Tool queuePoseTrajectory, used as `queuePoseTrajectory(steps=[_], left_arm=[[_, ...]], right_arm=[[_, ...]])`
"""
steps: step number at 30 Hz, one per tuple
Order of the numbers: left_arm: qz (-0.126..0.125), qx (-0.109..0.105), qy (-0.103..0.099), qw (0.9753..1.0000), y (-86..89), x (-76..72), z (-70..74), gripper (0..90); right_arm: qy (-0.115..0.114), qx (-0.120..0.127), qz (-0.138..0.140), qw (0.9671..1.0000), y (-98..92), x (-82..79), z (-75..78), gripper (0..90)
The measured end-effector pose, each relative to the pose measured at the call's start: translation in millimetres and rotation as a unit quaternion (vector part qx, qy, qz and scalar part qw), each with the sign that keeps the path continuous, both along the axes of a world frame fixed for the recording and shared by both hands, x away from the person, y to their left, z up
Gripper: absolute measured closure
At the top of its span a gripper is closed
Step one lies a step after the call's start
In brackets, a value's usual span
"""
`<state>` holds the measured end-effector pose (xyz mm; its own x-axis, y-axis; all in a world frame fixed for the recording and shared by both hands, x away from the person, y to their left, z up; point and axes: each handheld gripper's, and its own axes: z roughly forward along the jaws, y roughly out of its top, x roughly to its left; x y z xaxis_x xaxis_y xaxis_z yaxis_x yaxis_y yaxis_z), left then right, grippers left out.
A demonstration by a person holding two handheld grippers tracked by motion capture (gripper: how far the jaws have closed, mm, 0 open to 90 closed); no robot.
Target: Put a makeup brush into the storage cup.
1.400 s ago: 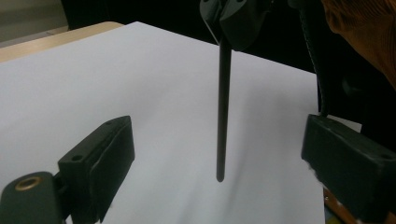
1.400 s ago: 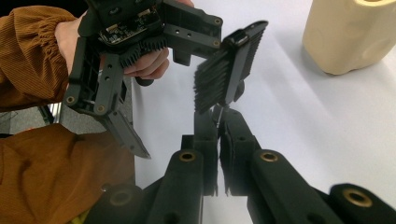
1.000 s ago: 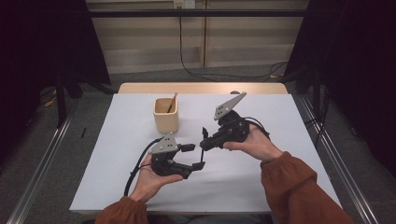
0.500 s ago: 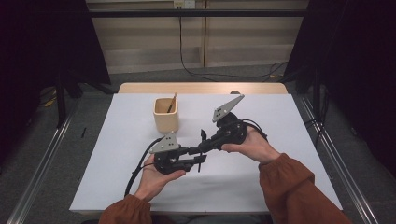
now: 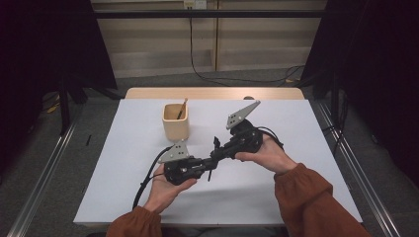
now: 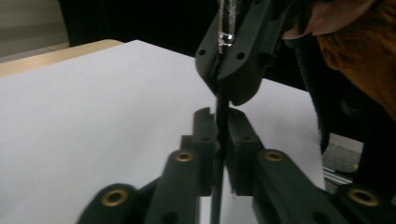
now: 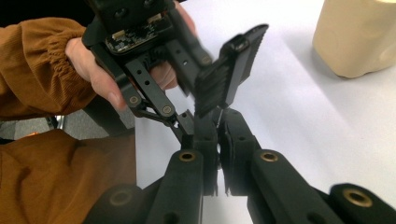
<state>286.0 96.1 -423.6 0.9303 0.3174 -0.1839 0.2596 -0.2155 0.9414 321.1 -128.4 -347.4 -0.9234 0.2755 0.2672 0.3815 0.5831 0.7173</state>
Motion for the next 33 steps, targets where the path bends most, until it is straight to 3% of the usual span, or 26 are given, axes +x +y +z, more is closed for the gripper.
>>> queuePoseTrajectory(steps=[15, 27, 33], left_arm=[[-0.002, 0.001, -0.001, 1.0000, 1.3, -1.0, 1.2, 85.6], [0.009, -0.001, -0.001, 1.0000, 6.3, 0.5, 3.5, 85.6], [0.012, 0.003, -0.001, 0.9999, 7.3, 0.9, 3.1, 85.5]], right_arm=[[-0.004, 0.011, 0.000, 0.9999, -1.1, -1.3, -1.6, 84.2], [-0.015, 0.043, -0.006, 0.9989, -7.0, -3.2, 0.2, 76.3], [-0.024, 0.056, -0.024, 0.9978, -11.5, -3.8, -0.7, 65.6]])
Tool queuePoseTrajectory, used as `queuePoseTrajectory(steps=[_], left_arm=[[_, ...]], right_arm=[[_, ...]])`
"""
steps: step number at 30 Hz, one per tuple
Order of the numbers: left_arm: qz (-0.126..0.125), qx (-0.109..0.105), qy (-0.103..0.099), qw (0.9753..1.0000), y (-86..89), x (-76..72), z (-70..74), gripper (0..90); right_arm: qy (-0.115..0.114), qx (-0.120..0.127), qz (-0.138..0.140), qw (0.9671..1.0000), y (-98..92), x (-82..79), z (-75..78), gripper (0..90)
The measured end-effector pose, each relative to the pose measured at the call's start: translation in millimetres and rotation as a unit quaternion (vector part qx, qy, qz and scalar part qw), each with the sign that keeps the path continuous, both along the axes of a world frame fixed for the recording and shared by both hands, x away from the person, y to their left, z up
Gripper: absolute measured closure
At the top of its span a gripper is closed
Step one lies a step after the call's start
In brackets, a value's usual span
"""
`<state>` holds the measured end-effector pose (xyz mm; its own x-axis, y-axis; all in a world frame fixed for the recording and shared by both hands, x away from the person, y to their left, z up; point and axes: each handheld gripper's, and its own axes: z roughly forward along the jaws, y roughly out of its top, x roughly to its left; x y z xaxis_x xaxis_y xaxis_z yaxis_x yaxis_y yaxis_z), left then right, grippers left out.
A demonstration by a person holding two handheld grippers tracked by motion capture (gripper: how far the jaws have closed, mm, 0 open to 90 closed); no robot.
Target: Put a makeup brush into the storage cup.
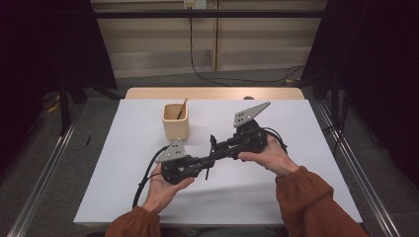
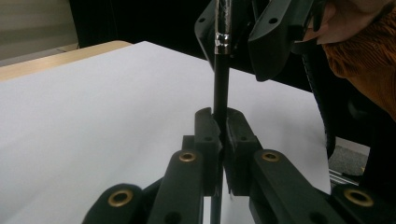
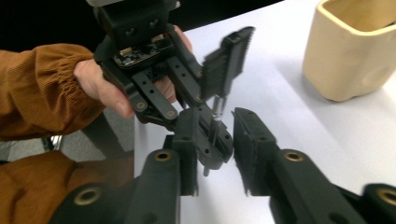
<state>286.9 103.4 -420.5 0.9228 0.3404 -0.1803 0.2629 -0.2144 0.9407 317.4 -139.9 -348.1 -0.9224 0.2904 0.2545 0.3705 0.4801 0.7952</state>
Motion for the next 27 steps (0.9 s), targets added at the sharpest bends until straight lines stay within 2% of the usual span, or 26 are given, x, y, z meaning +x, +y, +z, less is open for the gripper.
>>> queuePoseTrajectory(steps=[3, 9, 19, 23, 27], left_arm=[[0.000, 0.002, -0.003, 1.0000, 1.3, 0.1, 0.7, 85.6], [0.006, 0.001, -0.002, 1.0000, 4.8, 1.0, 2.2, 85.6], [0.015, -0.003, -0.003, 0.9999, 11.6, 4.0, 7.2, 85.6], [0.015, -0.003, -0.003, 0.9999, 14.4, 4.5, 8.3, 85.6], [0.018, 0.002, -0.001, 0.9998, 16.5, 4.6, 8.4, 85.6]], right_arm=[[0.001, 0.006, -0.012, 0.9999, -3.3, 0.1, -3.4, 59.3], [-0.012, 0.023, -0.040, 0.9989, -10.2, -2.0, -4.4, 44.2], [-0.034, 0.041, -0.060, 0.9968, -14.6, -6.8, -11.6, 23.8], [-0.030, 0.040, -0.062, 0.9968, -16.6, -7.6, -15.3, 19.0], [-0.032, 0.049, -0.079, 0.9952, -21.1, -8.7, -18.2, 10.9]])
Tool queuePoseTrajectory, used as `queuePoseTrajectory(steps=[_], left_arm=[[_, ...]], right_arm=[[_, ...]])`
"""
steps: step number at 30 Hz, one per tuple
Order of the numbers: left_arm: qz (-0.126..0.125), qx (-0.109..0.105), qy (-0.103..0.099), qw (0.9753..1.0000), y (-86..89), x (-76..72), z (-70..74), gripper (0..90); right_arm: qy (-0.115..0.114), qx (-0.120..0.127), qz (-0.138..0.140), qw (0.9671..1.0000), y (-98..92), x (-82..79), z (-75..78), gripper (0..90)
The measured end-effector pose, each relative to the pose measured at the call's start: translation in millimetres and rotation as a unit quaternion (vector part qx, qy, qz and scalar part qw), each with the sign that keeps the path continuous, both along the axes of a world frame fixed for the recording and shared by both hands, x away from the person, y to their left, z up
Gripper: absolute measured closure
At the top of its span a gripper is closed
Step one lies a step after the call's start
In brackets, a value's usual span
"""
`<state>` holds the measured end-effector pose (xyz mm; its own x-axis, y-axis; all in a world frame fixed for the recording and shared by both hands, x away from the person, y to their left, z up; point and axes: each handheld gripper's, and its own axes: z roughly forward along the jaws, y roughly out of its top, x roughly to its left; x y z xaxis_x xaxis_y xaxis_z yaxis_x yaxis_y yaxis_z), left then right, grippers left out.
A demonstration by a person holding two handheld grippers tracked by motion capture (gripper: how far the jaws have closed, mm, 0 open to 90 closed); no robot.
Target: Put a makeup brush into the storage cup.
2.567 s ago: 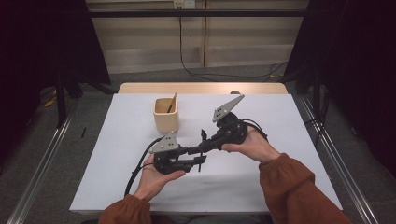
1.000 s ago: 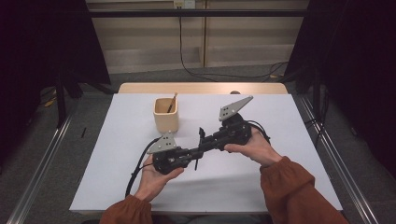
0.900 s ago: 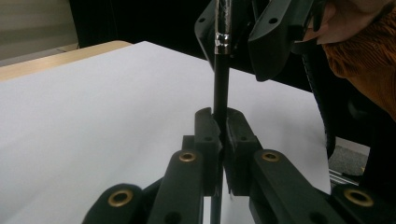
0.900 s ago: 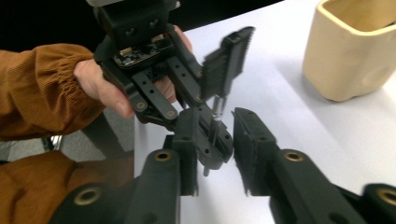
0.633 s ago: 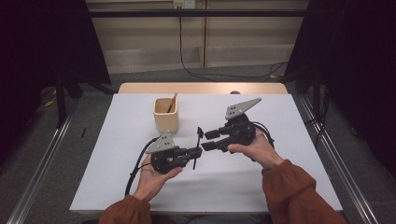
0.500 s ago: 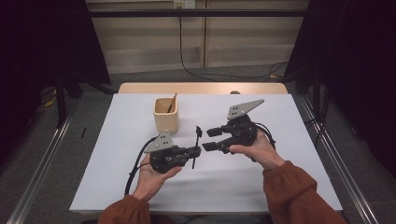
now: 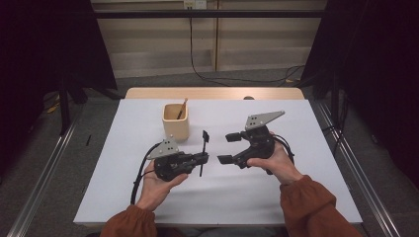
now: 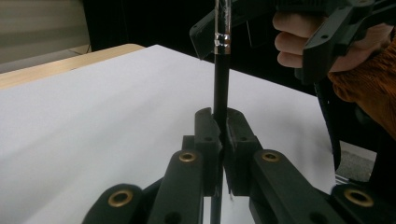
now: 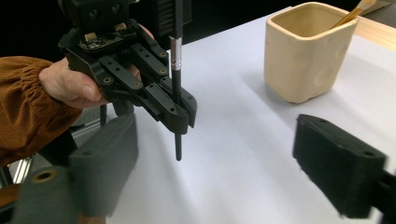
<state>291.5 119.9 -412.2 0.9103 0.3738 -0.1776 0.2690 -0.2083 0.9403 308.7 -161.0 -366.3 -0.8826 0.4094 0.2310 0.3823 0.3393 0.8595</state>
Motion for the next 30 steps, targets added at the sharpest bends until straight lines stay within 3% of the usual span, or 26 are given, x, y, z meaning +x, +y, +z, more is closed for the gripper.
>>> queuePoseTrajectory(steps=[6, 13, 19, 24, 28, 30], left_arm=[[0.007, -0.004, -0.001, 1.0000, 4.4, 0.8, 2.4, 85.6], [0.020, -0.005, -0.009, 0.9997, 15.1, 2.9, 10.2, 85.6], [0.030, -0.007, -0.012, 0.9995, 20.5, 4.7, 14.2, 85.5], [0.038, -0.006, -0.015, 0.9992, 27.2, 6.9, 18.0, 85.5], [0.039, -0.007, -0.016, 0.9991, 28.0, 7.7, 20.5, 85.5], [0.038, -0.011, -0.015, 0.9991, 29.8, 8.5, 22.5, 85.5]], right_arm=[[-0.015, 0.018, -0.019, 0.9995, -8.7, -2.9, 0.1, 2.1], [-0.024, 0.026, -0.043, 0.9985, -18.0, -6.9, -8.8, 2.8], [-0.031, 0.022, -0.054, 0.9978, -23.3, -10.0, -5.7, 3.2], [-0.046, 0.022, -0.085, 0.9951, -32.6, -15.3, -11.5, 3.4], [-0.042, 0.014, -0.088, 0.9952, -34.8, -18.1, -16.0, 3.8], [-0.054, 0.020, -0.095, 0.9938, -35.0, -24.1, -17.2, 4.1]])
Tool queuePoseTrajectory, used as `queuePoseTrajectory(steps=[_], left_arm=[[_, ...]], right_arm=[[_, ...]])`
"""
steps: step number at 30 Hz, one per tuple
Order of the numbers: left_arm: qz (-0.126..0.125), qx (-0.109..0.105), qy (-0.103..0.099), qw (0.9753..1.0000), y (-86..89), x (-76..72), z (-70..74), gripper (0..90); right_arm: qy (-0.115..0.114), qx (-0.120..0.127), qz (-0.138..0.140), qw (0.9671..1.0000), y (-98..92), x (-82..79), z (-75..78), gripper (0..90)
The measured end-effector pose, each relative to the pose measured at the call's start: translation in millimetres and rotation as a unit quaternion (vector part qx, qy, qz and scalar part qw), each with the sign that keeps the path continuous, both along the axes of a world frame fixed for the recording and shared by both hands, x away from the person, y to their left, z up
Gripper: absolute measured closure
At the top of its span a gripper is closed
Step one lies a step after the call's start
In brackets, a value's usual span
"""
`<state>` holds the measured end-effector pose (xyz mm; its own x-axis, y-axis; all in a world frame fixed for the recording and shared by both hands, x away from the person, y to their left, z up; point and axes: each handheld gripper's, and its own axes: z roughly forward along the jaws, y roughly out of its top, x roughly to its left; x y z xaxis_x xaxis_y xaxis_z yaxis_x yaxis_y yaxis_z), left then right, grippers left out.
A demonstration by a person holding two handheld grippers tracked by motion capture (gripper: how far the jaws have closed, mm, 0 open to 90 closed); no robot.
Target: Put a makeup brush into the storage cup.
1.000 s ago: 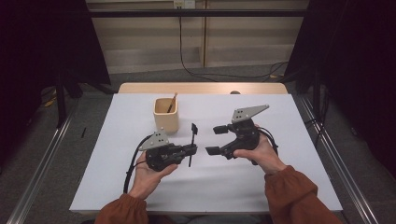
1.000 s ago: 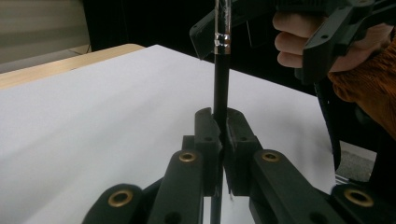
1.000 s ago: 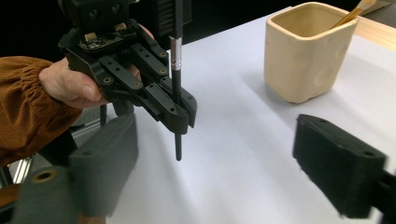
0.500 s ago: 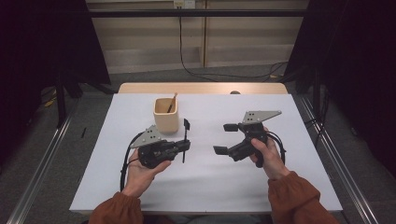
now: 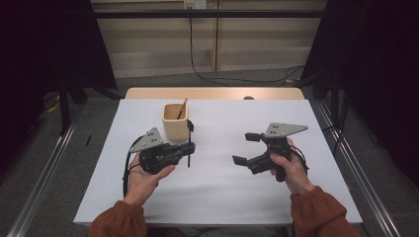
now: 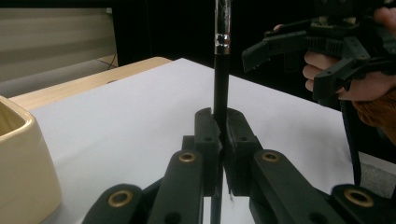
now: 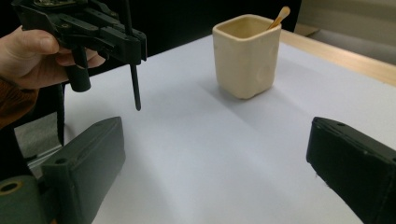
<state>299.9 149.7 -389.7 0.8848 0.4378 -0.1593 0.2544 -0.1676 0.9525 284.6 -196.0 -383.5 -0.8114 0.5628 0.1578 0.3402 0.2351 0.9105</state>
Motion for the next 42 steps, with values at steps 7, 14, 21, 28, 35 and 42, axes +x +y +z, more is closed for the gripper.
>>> queuePoseTrajectory(steps=[7, 14, 21, 28, 35, 42], left_arm=[[0.011, -0.002, -0.002, 0.9999, 8.6, 2.2, 6.6, 85.5], [0.023, -0.002, -0.009, 0.9997, 16.7, 5.3, 14.3, 85.5], [0.032, -0.002, -0.016, 0.9994, 24.0, 8.6, 21.7, 85.5], [0.043, -0.004, -0.020, 0.9989, 30.7, 14.7, 26.4, 85.5], [0.053, -0.004, -0.022, 0.9984, 36.0, 19.5, 31.2, 85.5], [0.058, -0.004, -0.023, 0.9980, 40.8, 24.6, 36.6, 85.5]], right_arm=[[-0.006, 0.013, -0.017, 0.9998, -12.1, -9.8, -3.9, 3.8], [-0.007, 0.018, -0.038, 0.9991, -25.2, -21.7, -11.9, 3.0], [-0.014, 0.018, -0.072, 0.9971, -41.4, -29.3, -21.4, 3.1], [-0.012, 0.009, -0.105, 0.9944, -63.7, -40.3, -30.9, 3.0], [-0.021, 0.011, -0.131, 0.9911, -73.8, -48.3, -38.4, 2.5], [-0.018, 0.012, -0.139, 0.9901, -78.5, -55.4, -43.7, 2.8]])
